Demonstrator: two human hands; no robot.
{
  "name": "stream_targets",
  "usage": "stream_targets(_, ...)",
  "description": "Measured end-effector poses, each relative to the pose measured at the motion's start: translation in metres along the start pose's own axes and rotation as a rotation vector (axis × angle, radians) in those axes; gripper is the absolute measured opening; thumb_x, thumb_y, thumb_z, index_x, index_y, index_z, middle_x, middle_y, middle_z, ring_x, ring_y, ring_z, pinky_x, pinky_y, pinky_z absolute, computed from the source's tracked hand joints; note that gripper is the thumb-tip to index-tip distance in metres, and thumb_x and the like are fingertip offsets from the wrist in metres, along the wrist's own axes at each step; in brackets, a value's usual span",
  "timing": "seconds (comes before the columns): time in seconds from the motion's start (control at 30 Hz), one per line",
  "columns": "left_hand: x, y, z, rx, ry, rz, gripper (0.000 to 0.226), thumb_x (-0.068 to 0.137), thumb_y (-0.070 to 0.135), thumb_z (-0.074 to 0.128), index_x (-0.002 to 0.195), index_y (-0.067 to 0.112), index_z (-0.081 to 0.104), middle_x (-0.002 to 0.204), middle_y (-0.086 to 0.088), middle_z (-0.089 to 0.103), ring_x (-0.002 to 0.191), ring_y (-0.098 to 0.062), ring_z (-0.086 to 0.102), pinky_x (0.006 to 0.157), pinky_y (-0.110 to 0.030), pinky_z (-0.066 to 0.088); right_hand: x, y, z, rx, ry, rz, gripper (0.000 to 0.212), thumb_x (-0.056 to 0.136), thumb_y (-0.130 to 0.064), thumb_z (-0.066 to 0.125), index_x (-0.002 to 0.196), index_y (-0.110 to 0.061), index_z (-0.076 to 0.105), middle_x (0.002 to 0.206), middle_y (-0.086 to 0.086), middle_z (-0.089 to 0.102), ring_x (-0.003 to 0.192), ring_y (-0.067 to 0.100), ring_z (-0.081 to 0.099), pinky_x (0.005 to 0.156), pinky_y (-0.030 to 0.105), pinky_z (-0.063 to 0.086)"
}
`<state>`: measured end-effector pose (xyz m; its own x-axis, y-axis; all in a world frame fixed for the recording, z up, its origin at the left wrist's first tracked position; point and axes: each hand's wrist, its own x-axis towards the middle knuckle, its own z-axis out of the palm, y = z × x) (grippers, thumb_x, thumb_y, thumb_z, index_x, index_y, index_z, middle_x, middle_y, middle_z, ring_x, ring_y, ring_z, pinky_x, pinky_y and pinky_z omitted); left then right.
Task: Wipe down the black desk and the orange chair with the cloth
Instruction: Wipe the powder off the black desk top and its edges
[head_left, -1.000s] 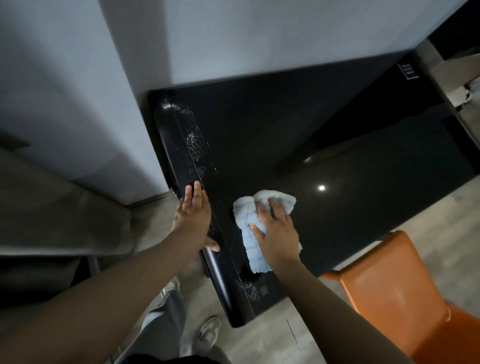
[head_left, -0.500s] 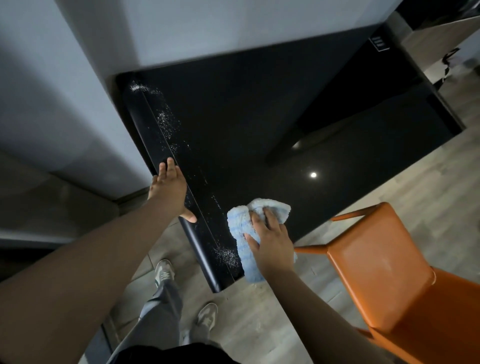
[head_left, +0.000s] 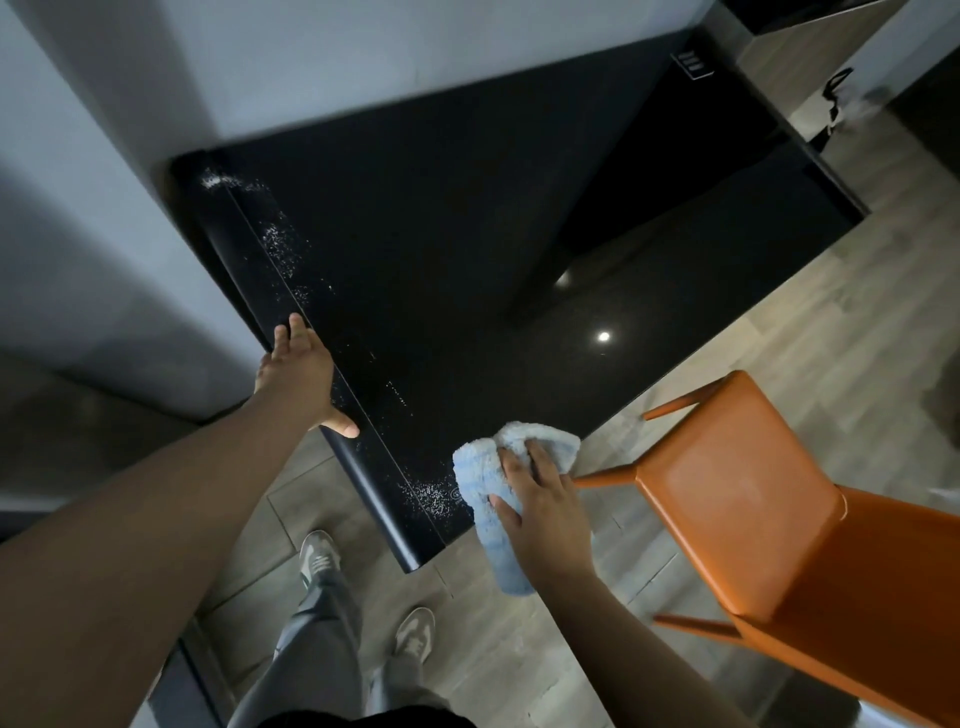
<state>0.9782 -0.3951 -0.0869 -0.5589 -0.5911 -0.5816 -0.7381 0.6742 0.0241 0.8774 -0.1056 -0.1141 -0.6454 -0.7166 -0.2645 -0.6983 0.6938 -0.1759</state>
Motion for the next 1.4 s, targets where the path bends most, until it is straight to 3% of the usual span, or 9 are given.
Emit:
stream_targets(0.17,0.001,0.001,-0.001,0.01,-0.007,-0.007,0.144,0.049,0.055,0.086,0.147,-0.009,0.002,0.156,-0.026,-0.012,0.146,-0.041,0.001,0.115,-0.049,0.025,-0.009,0.003,-0.003,0.019,0.02,0.053,0.057,0.098,-0.049,0.043,0.15,-0.038,0.023,0.16,-0.004,0.017,0.137,0.014,0.037,0.098,0.022,0.045)
stream_targets(0.37,0.002,0.0,0.002,-0.017,0.008,0.0,0.145,0.049,0.055,0.086,0.148,-0.008,0.0,0.156,-0.025,-0.012,0.146,-0.04,0.0,0.116,-0.049,0.025,-0.014,-0.001,-0.014,0.106,0.115,0.177,0.057,0.097,-0.044,0.048,0.15,-0.036,0.028,0.153,-0.003,0.033,0.126,0.013,0.049,0.09,0.021,0.047)
stream_targets(0.57,0.006,-0.005,0.008,-0.064,0.028,0.019,0.145,0.049,0.055,0.086,0.148,-0.006,-0.001,0.156,-0.024,-0.014,0.146,-0.039,-0.002,0.117,-0.048,0.022,0.009,-0.015,-0.034,0.159,0.188,0.138,0.057,0.096,-0.041,0.051,0.149,-0.034,0.031,0.152,-0.002,0.036,0.129,0.015,0.047,0.091,0.027,0.052)
stream_targets(0.8,0.009,-0.011,0.016,-0.088,0.041,0.043,0.145,0.052,0.058,0.083,0.149,0.0,-0.008,0.156,-0.019,-0.021,0.146,-0.035,-0.007,0.119,-0.047,0.015,0.061,-0.054,-0.061,0.223,0.279,0.104,0.059,0.095,-0.042,0.053,0.149,-0.034,0.03,0.151,-0.003,0.037,0.127,0.016,0.049,0.095,0.028,0.044)
stream_targets(1.03,0.011,-0.025,0.027,-0.179,0.082,0.088,0.148,0.054,0.071,0.074,0.147,0.005,-0.02,0.153,-0.013,-0.032,0.145,-0.029,-0.019,0.12,-0.045,0.003,0.128,-0.105,-0.081,0.29,0.327,0.03,0.056,0.094,-0.039,0.055,0.145,-0.037,0.034,0.15,-0.004,0.039,0.121,0.014,0.052,0.085,0.022,0.039)
stream_targets(1.23,0.013,-0.051,0.026,-0.306,0.112,0.21,0.118,0.076,0.063,0.065,0.152,0.01,-0.008,0.157,-0.008,-0.025,0.146,-0.025,-0.017,0.121,-0.038,-0.001,0.173,-0.143,-0.091,0.292,0.319,-0.071,0.054,0.095,-0.039,0.055,0.145,-0.037,0.035,0.15,-0.003,0.04,0.123,0.015,0.051,0.083,0.023,0.04)
stream_targets(1.4,0.016,-0.08,0.018,-0.365,0.188,0.159,0.098,0.086,0.06,0.053,0.153,0.018,-0.006,0.159,-0.003,-0.02,0.147,-0.022,-0.015,0.119,-0.033,-0.001,0.227,-0.177,-0.101,0.225,0.257,-0.193,0.055,0.095,-0.041,0.052,0.147,-0.036,0.033,0.148,-0.004,0.041,0.12,0.013,0.052,0.08,0.021,0.039)
